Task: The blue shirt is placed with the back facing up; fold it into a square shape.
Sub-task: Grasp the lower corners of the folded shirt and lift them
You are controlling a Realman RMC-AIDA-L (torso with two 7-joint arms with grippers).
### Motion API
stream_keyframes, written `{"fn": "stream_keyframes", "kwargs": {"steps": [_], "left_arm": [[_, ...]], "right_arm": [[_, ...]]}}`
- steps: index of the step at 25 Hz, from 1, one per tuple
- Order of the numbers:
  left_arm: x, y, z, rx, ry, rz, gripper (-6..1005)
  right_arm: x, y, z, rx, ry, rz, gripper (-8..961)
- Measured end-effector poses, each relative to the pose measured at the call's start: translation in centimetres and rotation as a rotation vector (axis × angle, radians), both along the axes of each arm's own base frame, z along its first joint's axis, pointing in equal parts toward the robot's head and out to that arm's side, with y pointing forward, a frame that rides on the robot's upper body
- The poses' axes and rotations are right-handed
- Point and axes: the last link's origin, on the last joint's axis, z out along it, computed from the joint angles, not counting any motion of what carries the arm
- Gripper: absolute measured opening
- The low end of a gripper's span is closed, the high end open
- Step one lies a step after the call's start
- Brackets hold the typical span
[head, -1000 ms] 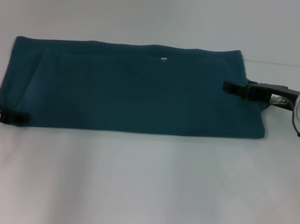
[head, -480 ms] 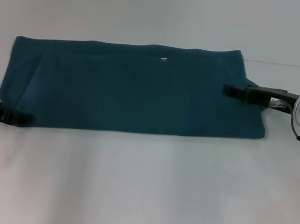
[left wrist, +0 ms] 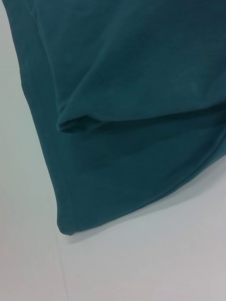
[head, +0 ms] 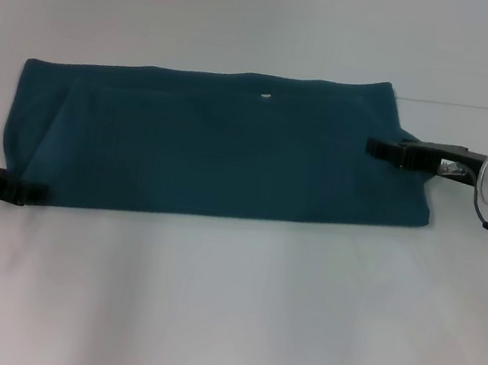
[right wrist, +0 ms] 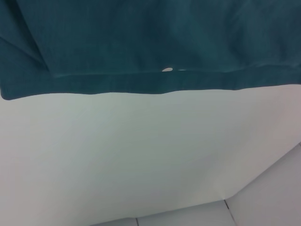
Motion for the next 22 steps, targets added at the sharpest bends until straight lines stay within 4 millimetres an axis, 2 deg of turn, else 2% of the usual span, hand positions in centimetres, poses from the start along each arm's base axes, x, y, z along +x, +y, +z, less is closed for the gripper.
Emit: {"fn": "stream_keyframes", "kwargs": {"steps": [3, 7, 12, 15, 22], "left_arm": [[0.0, 0.0, 0.0, 0.0, -0.002, 0.002, 727], [0.1, -0.1, -0.1, -0.023, 0.006, -0.011, 511], [0.5, -0.2, -0.3, -0.064, -0.005, -0.015, 293], [0.7, -0.4, -0.3, -0.081, -0.008, -0.022, 119], [1.1, -1.0, 0.0, -0.12, -0.013, -0.036, 115]], "right_arm": [[0.0, 0.0, 0.0, 0.0, 0.0, 0.0, 649], [0.0, 0.0, 0.0, 0.0, 0.002, -0.001, 650], [0.0, -0.1, 0.0, -0.002, 0.003, -0.001, 649], [0.1, -0.1, -0.1, -0.003, 0.001, -0.001, 648], [0.2, -0.4, 0.2, -0.009, 0.007, 0.002, 646]]}}
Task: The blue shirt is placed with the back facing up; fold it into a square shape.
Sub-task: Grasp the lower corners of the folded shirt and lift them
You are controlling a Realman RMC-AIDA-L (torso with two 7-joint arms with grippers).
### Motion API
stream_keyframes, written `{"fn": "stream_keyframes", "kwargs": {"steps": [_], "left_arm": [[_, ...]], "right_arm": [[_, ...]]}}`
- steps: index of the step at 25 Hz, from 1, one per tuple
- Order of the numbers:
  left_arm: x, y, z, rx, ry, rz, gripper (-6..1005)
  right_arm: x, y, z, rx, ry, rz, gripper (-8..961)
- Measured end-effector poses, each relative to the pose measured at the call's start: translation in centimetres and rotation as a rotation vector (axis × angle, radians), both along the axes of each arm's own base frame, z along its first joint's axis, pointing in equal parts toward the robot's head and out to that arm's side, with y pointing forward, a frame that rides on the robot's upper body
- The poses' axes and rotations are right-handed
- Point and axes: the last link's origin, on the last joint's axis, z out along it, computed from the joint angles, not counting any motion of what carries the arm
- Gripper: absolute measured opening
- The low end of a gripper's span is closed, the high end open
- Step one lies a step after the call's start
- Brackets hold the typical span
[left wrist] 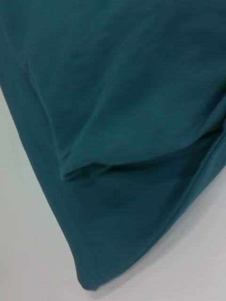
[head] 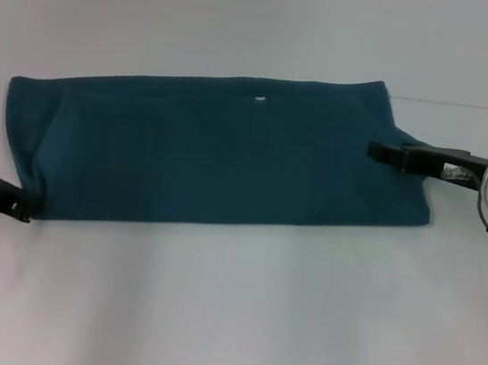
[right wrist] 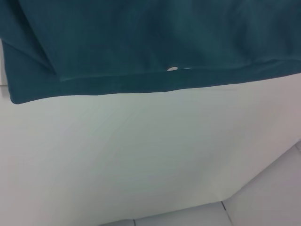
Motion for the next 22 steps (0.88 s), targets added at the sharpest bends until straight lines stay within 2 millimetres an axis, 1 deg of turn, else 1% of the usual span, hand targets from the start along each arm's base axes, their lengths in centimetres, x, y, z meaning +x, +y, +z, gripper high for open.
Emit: {"fn": "stream_keyframes", "kwargs": {"steps": [4, 10, 16, 19, 22], "left_arm": [[0.1, -0.8, 0.6, -0.014, -0.005, -0.001, 112], [0.4, -2.6, 1.6, -0.063, -0.029, -0.009, 112], [1.0, -4.6, 2.1, -0.184, -0.054, -0.026, 112], [1.0, -5.6, 2.2, -0.227, -0.065, -0.025, 111], [0.6, -6.8, 2.4, -0.261, -0.091, -0.017, 111]], "right_arm": [[-0.3, -0.4, 0.5, -0.01, 0.005, 0.023, 644], [-1.1, -1.1, 1.7, -0.027, 0.019, 0.064, 642], [-1.8, -1.7, 3.0, -0.045, 0.011, 0.091, 640], [-1.7, -2.0, 3.4, -0.059, -0.03, 0.078, 639], [-1.1, -2.5, 3.4, -0.096, -0.055, 0.047, 638]]}}
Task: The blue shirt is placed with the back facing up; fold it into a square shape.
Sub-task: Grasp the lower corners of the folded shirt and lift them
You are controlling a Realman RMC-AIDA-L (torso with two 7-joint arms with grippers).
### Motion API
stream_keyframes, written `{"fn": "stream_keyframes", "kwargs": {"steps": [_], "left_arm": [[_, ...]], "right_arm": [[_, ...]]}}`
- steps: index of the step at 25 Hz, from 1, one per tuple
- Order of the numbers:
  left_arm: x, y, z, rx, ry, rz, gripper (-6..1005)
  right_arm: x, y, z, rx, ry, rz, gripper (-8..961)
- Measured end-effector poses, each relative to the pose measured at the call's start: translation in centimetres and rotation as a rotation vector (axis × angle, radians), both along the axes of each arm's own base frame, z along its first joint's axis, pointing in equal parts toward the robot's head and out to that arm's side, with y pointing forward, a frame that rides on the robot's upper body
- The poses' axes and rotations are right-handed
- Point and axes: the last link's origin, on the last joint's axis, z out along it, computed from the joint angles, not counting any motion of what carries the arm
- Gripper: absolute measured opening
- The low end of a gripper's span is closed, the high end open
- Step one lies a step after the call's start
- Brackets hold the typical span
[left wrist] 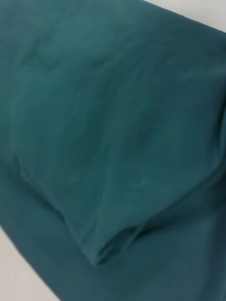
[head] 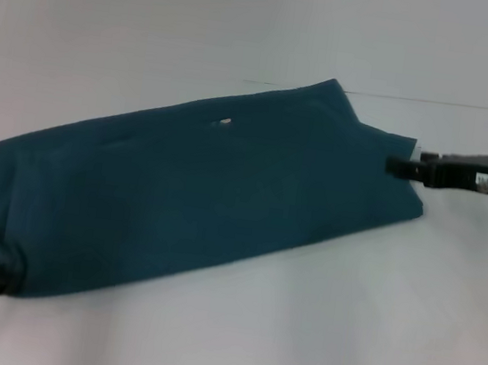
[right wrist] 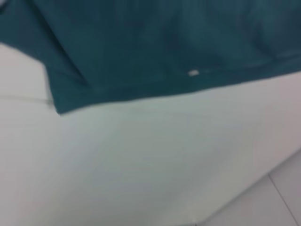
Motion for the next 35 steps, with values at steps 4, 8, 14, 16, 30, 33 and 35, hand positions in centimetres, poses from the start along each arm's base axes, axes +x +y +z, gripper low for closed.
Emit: {"fn": "stream_keyframes", "kwargs": {"steps": [4, 8, 14, 16, 30, 33, 35], "left_arm": [[-0.7, -1.1, 0.6, 0.0, -0.015, 0.008, 111], [-1.0, -1.9, 1.4, 0.016, -0.041, -0.001, 111], [-1.3, -2.3, 2.6, 0.037, -0.046, -0.006, 111], [-1.4, -2.3, 2.7, 0.037, -0.045, -0.006, 111], [-2.6, -2.9, 4.0, 0.051, -0.01, 0.037, 110], [-3.0, -3.2, 4.7, 0.056, 0.005, 0.046, 110], [-3.5, -3.5, 5.3, 0.062, 0.028, 0.055, 110]], "right_arm": [[1.3, -0.6, 0.3, -0.031, -0.01, -0.072, 637], [2.2, -0.9, 0.4, -0.037, -0.018, -0.129, 635], [2.3, -0.4, -0.2, -0.056, -0.061, -0.175, 633], [2.2, -0.2, -0.7, -0.073, -0.073, -0.183, 632], [-2.2, 1.2, -0.6, -0.058, -0.114, -0.054, 627], [-3.7, 2.0, -0.3, -0.051, -0.123, -0.014, 626], [-4.7, 2.5, -0.8, -0.065, -0.131, 0.015, 626]]}}
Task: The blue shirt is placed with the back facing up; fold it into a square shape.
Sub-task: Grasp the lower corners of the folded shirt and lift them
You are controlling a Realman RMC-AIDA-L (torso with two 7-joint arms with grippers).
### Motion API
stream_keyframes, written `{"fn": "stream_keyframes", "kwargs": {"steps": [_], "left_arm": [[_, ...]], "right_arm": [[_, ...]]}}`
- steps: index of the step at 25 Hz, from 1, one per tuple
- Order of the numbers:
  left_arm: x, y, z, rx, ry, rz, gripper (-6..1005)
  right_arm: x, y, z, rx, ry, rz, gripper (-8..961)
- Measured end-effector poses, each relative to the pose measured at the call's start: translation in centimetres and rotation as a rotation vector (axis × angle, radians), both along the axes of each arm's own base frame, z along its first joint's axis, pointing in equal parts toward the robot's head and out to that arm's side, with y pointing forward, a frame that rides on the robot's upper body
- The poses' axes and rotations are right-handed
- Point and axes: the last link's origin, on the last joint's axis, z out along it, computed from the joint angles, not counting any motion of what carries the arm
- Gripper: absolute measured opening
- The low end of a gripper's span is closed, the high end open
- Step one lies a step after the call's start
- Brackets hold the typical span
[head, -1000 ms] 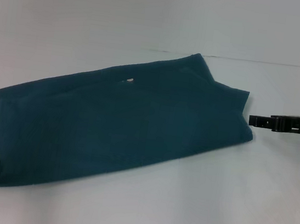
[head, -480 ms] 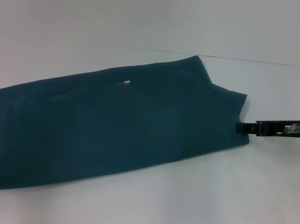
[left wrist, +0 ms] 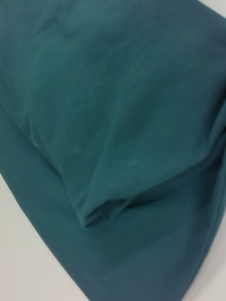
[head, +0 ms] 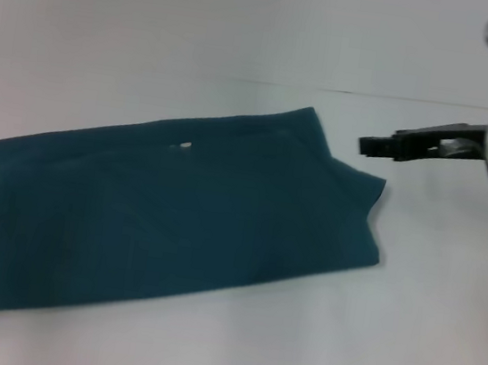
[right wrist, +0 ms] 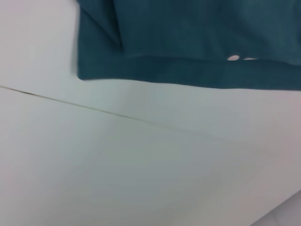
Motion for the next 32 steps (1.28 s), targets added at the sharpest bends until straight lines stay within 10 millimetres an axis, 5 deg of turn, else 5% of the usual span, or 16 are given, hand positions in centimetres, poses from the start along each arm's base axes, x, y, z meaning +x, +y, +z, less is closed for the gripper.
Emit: {"fn": "stream_keyframes", "kwargs": {"steps": [10, 20, 32], "left_arm": [[-0.7, -0.6, 1.5, 0.04, 0.01, 0.01, 110], [0.0, 0.1, 0.7, 0.028, -0.006, -0.015, 109], [0.3, 0.7, 0.3, 0.02, -0.019, -0.026, 109]], "right_arm": [[-1.1, 1.3, -3.3, -0.084, -0.046, 0.0, 622], [0.8, -0.6, -4.3, -0.156, -0.12, -0.124, 618], [0.8, -1.9, -5.9, -0.198, -0.128, -0.152, 614]]}}
